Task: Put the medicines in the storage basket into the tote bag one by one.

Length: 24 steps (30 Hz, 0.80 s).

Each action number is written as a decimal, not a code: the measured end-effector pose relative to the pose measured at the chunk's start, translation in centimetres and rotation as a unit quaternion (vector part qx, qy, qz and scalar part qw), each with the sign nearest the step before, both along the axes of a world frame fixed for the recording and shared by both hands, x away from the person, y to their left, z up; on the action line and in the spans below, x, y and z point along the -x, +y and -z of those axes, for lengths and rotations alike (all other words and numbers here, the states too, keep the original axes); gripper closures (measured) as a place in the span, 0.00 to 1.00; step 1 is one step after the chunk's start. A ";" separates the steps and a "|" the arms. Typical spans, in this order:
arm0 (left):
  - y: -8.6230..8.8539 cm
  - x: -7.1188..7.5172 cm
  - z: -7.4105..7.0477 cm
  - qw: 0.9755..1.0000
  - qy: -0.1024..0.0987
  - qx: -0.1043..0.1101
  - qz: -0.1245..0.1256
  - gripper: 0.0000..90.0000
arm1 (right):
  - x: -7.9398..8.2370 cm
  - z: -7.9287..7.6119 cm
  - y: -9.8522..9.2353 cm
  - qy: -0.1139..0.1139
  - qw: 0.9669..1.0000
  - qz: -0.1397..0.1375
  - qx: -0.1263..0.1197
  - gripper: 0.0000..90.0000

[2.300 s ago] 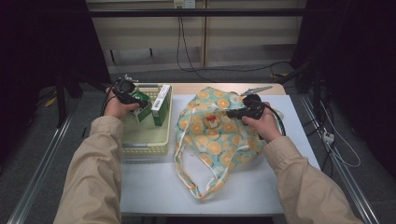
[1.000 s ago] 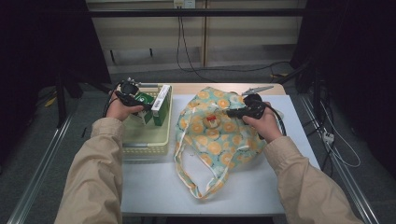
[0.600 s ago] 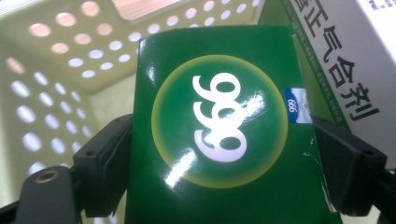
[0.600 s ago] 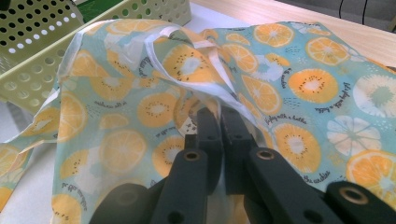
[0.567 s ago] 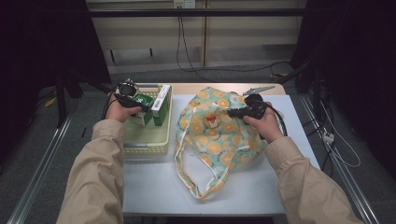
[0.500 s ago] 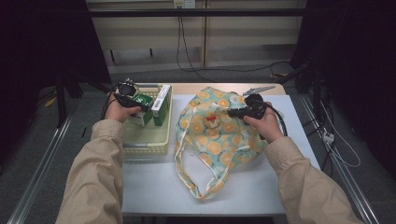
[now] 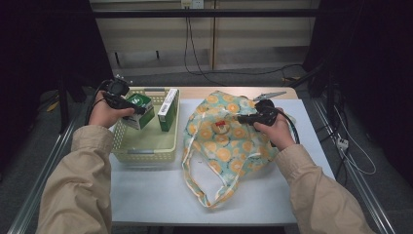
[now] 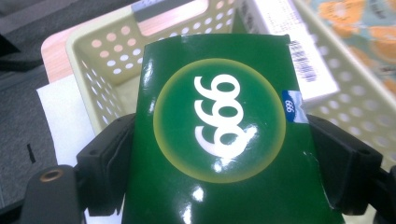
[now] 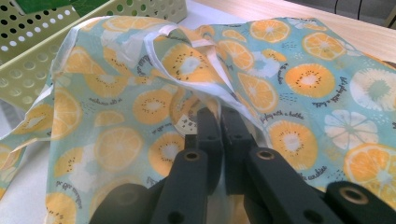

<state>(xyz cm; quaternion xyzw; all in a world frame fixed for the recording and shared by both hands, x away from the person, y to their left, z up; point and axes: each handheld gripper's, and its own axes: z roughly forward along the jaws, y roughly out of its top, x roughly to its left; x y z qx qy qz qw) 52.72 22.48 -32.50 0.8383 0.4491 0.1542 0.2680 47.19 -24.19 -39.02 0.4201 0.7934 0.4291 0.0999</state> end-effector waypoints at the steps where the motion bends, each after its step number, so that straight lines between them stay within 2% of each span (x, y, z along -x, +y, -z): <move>1: 0.0 0.2 -0.4 1.000 -0.001 0.003 0.003 0.19 | 0.0 0.0 0.0 0.000 1.000 0.001 0.001 0.98; 9: -0.7 2.3 -3.4 0.999 -0.017 0.024 0.034 0.19 | 0.0 0.0 -0.1 0.001 1.000 0.006 0.005 0.98; 13: -2.0 3.5 -4.6 0.997 -0.025 0.038 0.064 0.19 | 0.1 -0.2 0.2 -0.001 1.000 0.004 0.007 0.98; 17: -4.0 4.7 -5.3 0.993 -0.028 0.050 0.098 0.19 | 0.1 -0.3 0.3 0.000 1.000 0.004 0.008 0.98; 21: -6.4 5.6 -5.3 0.988 -0.026 0.059 0.140 0.19 | 0.2 -0.4 0.4 0.000 1.000 0.003 0.009 0.98; 24: -8.3 6.1 -5.0 0.984 -0.024 0.069 0.162 0.19 | 0.2 -0.4 0.4 -0.001 1.000 0.004 0.009 0.98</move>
